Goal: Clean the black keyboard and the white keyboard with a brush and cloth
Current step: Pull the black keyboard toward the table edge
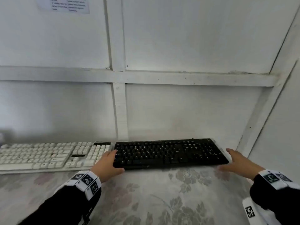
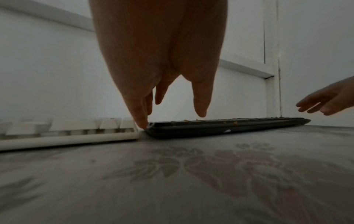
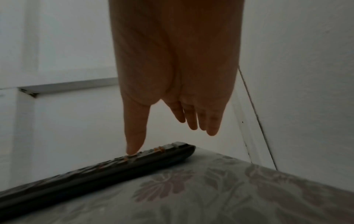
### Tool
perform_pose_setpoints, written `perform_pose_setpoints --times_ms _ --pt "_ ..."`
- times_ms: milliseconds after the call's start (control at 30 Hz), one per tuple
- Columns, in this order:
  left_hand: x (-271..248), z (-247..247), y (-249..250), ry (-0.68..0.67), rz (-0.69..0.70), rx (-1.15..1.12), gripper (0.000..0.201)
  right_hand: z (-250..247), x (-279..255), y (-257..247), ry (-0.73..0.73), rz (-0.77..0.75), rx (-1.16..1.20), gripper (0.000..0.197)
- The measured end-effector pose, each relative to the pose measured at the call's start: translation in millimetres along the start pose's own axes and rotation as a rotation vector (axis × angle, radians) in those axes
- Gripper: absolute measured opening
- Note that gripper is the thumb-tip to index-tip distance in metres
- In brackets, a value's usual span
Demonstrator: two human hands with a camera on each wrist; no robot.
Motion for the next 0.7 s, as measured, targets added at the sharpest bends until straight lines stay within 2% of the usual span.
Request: perform_pose_setpoints --times_ms 33,67,167,200,367,533,700 --pt "2.2 1.7 2.2 -0.015 -0.024 -0.002 0.088 0.6 9.8 6.7 -0.012 0.006 -0.008 0.141" --pt "5.1 2.7 2.4 -0.012 -0.043 -0.022 0.09 1.0 15.5 11.4 -0.038 0.021 0.003 0.144" --pt "9.7 4.5 5.4 -0.025 -0.083 -0.055 0.094 4.3 39.4 21.6 -0.056 0.029 0.08 0.098" --pt "9.6 4.7 6.8 -0.035 -0.097 -0.066 0.096 5.9 45.9 23.6 -0.063 0.031 0.105 0.092" --pt "17.5 1.0 6.8 -0.05 -0.137 -0.134 0.123 7.6 68.4 28.1 -0.117 -0.001 0.159 0.125" --pt "23.0 1.2 8.0 -0.049 -0.201 -0.151 0.11 8.5 72.9 24.4 -0.158 -0.022 0.175 0.132" --pt "17.0 4.0 11.2 -0.051 -0.233 -0.123 0.111 6.8 68.6 22.7 -0.18 -0.055 0.148 0.124"
Point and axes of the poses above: each hand's wrist, its own x-axis towards the middle knuckle, its own z-axis out of the palm, y = z × x, the point moved 3 cm from there along x, towards the middle knuckle, and after that the axes turned 5 degrees about -x, right-handed, at the moved point
